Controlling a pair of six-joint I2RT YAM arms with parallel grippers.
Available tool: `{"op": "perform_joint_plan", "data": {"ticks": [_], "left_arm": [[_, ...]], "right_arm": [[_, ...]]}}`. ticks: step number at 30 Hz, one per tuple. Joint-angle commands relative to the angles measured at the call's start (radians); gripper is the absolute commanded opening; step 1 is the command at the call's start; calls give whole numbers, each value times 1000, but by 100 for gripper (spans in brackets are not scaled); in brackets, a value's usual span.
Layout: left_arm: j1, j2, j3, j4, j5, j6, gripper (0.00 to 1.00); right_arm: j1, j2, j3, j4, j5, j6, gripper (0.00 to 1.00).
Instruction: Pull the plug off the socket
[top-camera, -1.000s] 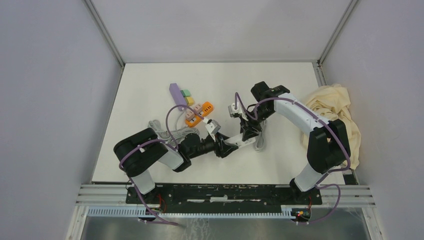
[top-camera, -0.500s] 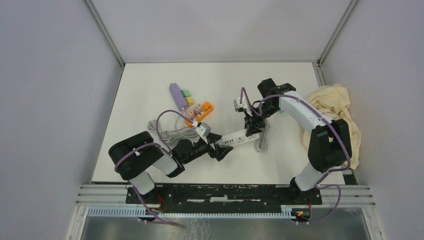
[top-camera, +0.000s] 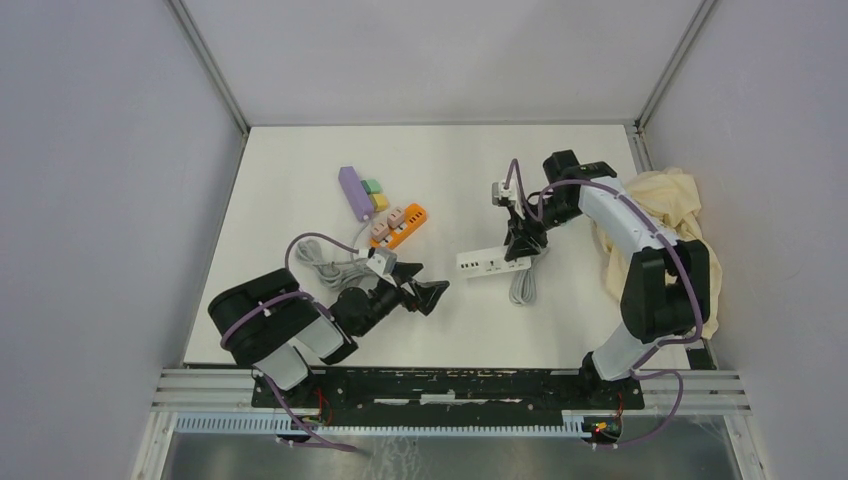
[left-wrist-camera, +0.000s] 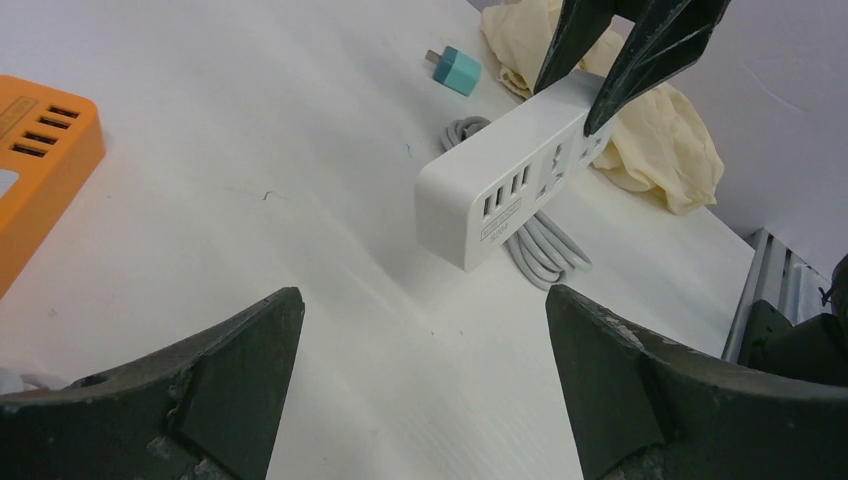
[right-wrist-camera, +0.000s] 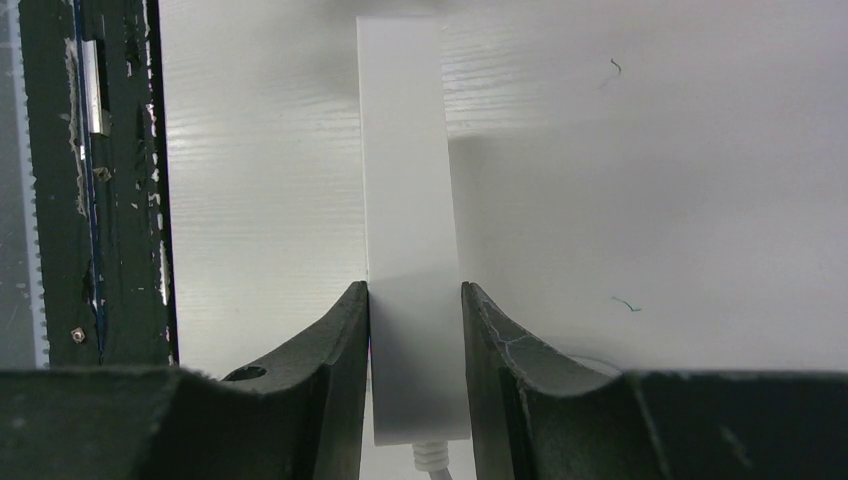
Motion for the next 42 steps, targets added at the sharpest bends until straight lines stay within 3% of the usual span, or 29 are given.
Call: {"op": "perform_joint_plan", "data": {"ticks": [1,12,25,28,31,34,37,42], "left_arm": [[7,-26,-17,107,-60,-28,97],[7,-36,-32,113,-98,-37,97],[8,-41,-36,113,-104,-40,97],[7,-41,-37,112,-105,-41,97],[8,-39,-35,112,-101,-42,97],[8,-36,-33,112,-99,-42,97],[8,-37,-34,112,-99,-43,97],[8,-33,-32,112,-97,-43,97]], "right_arm": [[-48,-49,52,-7,-68,9,0],[-121,-62,38,93,-73,139,0],[-185,-66,-19,330,-39,383,0],[-198,-72,-51,454,-12,510,0],[-198,-75,-135,730,86,744,0],[-193,-42,-213,1046,312,980,0],[-172,27,-208,1201,517,1086,0],[-168,172,-135,1358,719,1195,0]]}}
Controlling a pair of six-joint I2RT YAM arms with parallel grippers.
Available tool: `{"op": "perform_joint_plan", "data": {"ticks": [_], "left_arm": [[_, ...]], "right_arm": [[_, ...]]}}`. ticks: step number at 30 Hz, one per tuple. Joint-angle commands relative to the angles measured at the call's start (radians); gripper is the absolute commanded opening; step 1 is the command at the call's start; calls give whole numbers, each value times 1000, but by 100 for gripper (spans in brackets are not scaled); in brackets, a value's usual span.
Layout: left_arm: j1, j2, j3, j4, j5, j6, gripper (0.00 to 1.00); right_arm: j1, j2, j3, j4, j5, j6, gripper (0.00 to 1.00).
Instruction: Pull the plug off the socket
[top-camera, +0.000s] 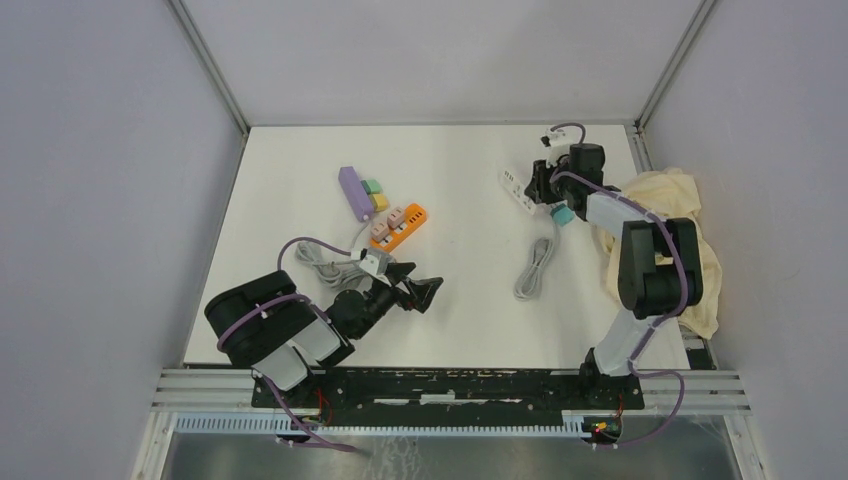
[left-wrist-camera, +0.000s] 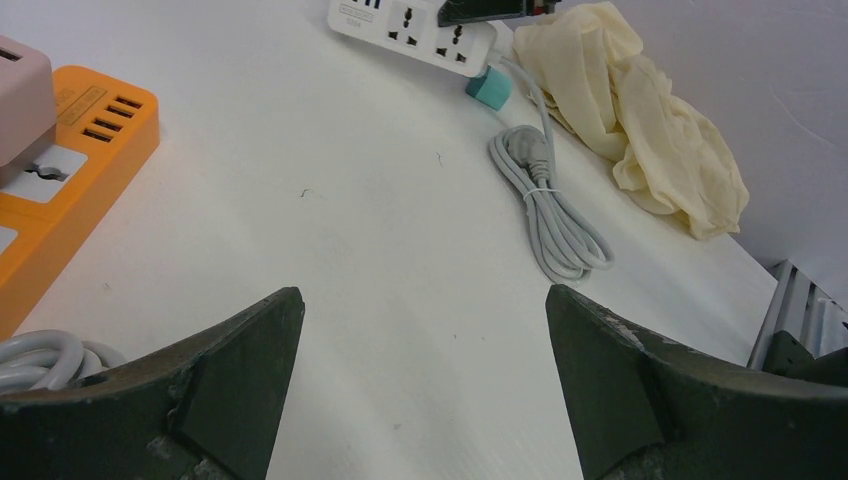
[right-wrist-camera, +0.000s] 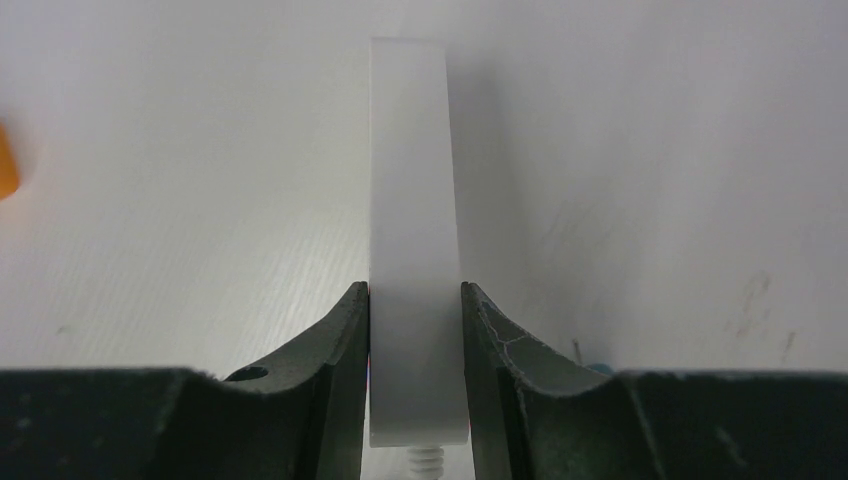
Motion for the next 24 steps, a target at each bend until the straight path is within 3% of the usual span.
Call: {"op": "perform_joint_plan", "data": {"ticks": [1,6,10,17,24], "left_arm": [[6,-12,1,100,-12,-25,97],[7,-4,6,100,-11,-26,97],[9,5,14,98,-7,-26,97],[13,6,23,79,6,-33,97],[23,-22,25,34,13,-63,97]], "right_arm": [[9,114,109,273,299,189,0],[21,243,240,207,520,191,1],[22,282,279,184,537,157,28],[20,201,262,122,397,137,69],[20,-31,245,-118,137,62,82]]}}
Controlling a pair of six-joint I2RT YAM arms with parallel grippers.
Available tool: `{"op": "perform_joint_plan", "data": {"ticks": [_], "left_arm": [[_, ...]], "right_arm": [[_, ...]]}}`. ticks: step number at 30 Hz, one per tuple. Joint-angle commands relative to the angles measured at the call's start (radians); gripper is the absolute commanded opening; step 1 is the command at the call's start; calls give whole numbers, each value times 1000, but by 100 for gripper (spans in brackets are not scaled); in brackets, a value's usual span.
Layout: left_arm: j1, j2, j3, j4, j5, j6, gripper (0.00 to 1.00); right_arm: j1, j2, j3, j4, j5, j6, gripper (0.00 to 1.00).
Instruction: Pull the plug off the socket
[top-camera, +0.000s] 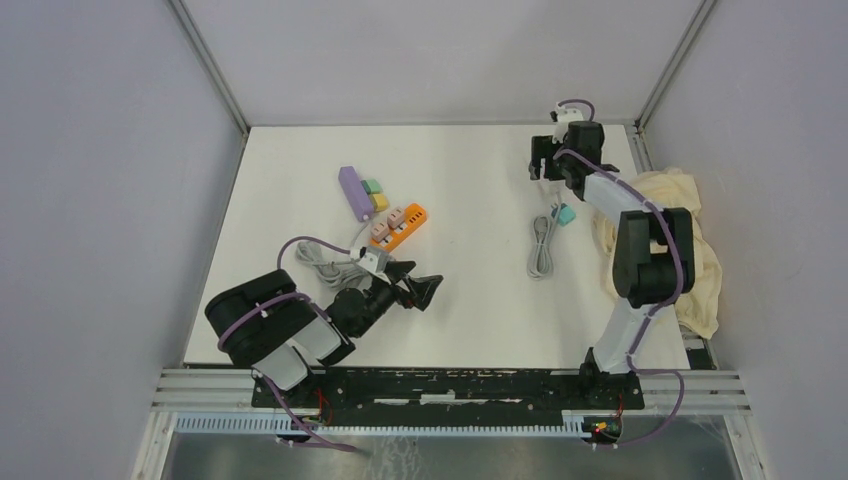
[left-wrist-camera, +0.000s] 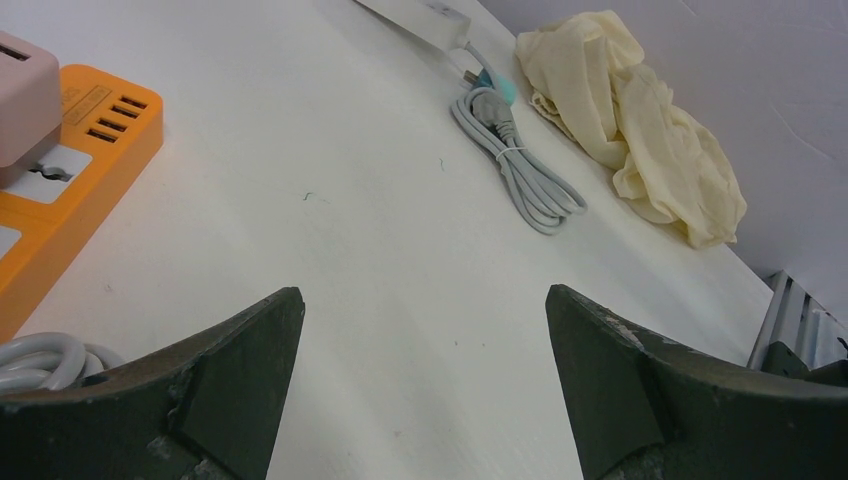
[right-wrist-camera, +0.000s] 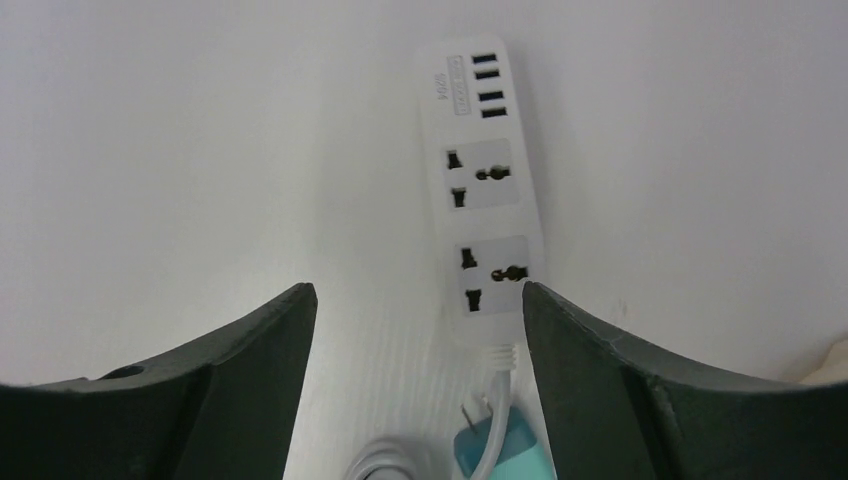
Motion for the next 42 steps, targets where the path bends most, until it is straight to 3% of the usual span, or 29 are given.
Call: {"op": "perform_joint_plan", "data": {"ticks": [1,4,8,11,15,18,22,29,36,42], "left_arm": [[14,-40,18,18,7,-63,97],[35,-109,58,-166,44,-141,98],[44,-268,220,-671,90,-283,97],[44,-366,257,-823,109,-302,97],[44,-501,319,-1062,17,-326,98],[43,-582,419,-1293,-69,-293,98],[44,-633,526,-1477,-191,-171,99],[96,-588,641,-1607,-301,88,99],[409,-445,654,-1546,-6,155,99],[433,-241,733,-1549,59,408,86]], "right_arm": [[2,-229,30,-203,-264,-79,83],[-2,-327,45,-404,-569,-195,84],[0,-472,-23,-468,-782,-186,85],[-9,-614,-113,-422,-850,-186,91],[-59,-745,-256,-216,-923,-87,100],[-90,-749,-282,-172,-984,-45,100],[-94,-715,-288,-159,-1011,-4,100],[-95,-736,-283,-173,-1009,-3,100],[-95,-725,-288,-168,-1010,9,100],[-96,-705,-289,-159,-1016,26,100]]}}
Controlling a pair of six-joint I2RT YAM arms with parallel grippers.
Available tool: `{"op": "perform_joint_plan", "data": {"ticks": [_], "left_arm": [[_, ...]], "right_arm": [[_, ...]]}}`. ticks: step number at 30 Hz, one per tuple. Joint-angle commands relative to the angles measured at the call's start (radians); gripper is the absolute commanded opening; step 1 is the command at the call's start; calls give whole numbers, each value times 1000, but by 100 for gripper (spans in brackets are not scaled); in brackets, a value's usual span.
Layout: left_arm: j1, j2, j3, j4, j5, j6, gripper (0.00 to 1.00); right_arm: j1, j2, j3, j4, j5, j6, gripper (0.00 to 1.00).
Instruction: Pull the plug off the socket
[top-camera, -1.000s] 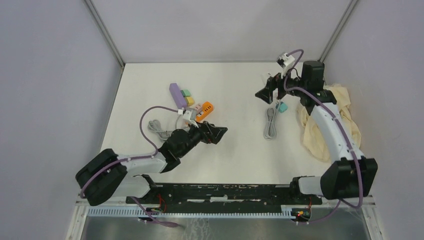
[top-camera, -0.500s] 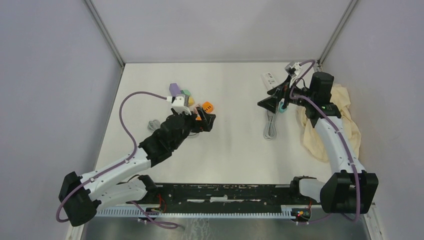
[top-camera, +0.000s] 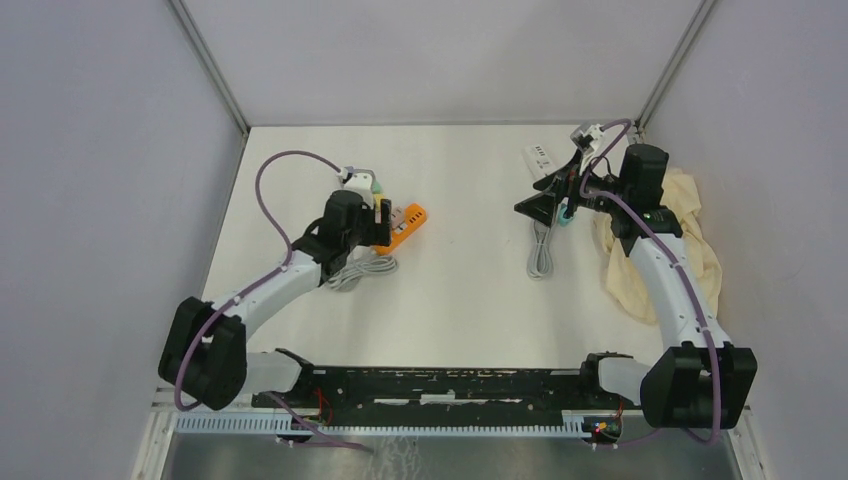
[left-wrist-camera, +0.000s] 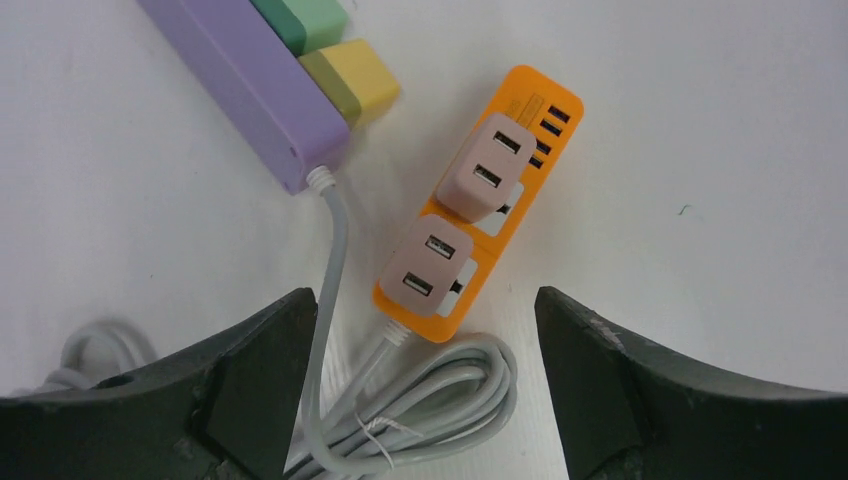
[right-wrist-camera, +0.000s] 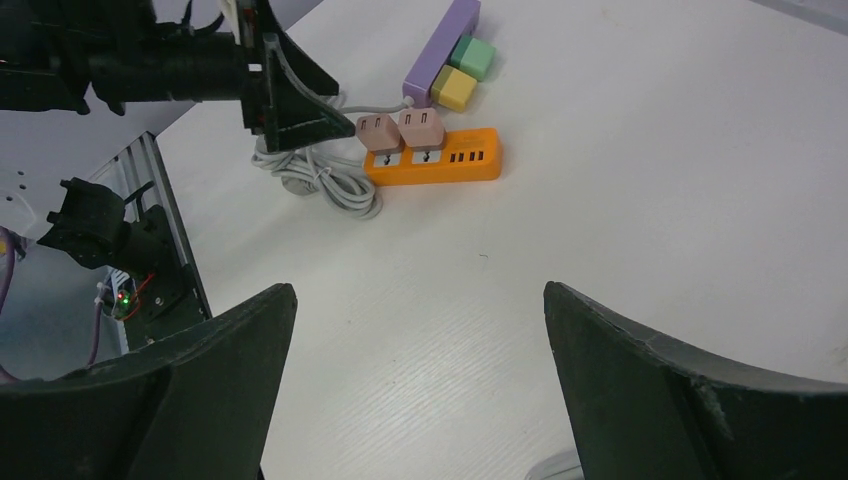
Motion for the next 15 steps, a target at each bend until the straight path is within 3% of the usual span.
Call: {"op": "perform_joint_plan", "data": {"ticks": [1,5,15], "left_arm": [[10,132,121,-5,96,223,84],[10,261,241,-101,97,263,68],[10,376,352,-252,109,279,66]], "right_arm": [[-3,6,2,59,-34,19,100],[-2,15,1,60,-37,21,100],[-2,31,7,51,-40,15,100]]}}
